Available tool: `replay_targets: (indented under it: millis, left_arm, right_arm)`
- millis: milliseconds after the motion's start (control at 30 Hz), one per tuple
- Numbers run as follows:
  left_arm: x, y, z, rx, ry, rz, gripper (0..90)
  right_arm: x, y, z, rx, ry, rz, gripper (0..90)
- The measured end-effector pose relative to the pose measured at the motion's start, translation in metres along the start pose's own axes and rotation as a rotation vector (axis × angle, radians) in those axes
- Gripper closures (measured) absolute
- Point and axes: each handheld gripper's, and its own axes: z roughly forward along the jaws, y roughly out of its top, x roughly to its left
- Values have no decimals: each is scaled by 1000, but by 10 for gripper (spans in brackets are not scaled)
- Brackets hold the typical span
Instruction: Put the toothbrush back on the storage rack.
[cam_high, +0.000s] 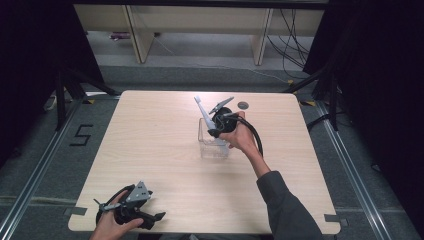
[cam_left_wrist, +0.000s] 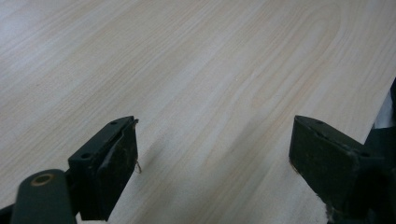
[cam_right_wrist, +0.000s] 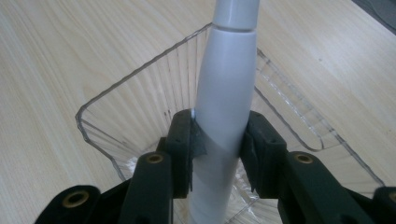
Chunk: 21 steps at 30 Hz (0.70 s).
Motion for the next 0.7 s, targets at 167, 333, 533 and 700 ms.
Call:
replay_targets:
  millis: [167, 333, 533, 700]
  left_arm:
    - [0, 0, 0, 1, -1, 0, 151]
    - [0, 0, 0, 0, 0, -1, 152]
    - [0, 0, 0, 0, -1, 1, 151]
    - [-1, 0, 0, -2, -1, -5, 151]
  right_arm:
    - [-3, 0, 7, -13, 10, -70, 663]
    - [-1, 0, 9, 18, 22, -37, 662]
    - [0, 1, 12, 12, 9, -73, 662]
    - [1, 4, 15, 25, 9, -67, 660]
